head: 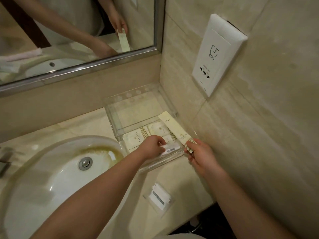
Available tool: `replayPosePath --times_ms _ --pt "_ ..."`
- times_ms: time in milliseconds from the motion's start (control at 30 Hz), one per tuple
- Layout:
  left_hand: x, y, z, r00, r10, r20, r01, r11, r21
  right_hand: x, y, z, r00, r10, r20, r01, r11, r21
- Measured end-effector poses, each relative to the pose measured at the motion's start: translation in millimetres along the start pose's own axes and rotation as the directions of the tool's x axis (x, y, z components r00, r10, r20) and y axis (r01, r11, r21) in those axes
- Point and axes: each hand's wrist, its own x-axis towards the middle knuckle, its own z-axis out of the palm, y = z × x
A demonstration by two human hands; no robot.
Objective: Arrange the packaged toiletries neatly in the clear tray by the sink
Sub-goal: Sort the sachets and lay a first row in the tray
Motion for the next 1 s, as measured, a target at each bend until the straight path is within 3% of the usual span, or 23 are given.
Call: replayPosePath --times_ms 300,533,633,733,867,1000 --pt "-10.2 -3.5 23.1 0.979 0.096 -0.183 -0.062 0.981 0.182 11.6 -6.4 15.6 0.987 0.108 0.116 -0.131 0.967 0.219" --pt "-49.6 -13.1 42.4 0.888 0.238 -0.394 -0.071 0.917 0.393 34.1 -14.1 41.4 0.991 0.118 0.06 -0.125 0.985 0.118" --pt "-59.6 -24.0 51.6 0.921 0.166 -0.353 0.011 0.894 0.448 44.3 -14.4 58.5 0.993 0.118 0.015 -0.119 0.992 0.035" --pt "-64.5 -32.5 59.1 0.96 0.091 -0.266 0.036 0.898 0.438 52.1 -15.8 75.6 0.989 0.147 0.01 -0.147 0.985 0.088" --pt "-67.9 -37.6 63.0 0.967 0.097 -0.234 0.025 0.883 0.468 62.3 -17.5 92.0 0.975 0.215 0.056 -0.22 0.969 0.112" --pt "-68.4 -37.2 62.9 0.969 0.097 -0.229 0.024 0.88 0.474 70.4 -19.3 100.8 0.988 0.153 0.018 -0.153 0.988 0.005"
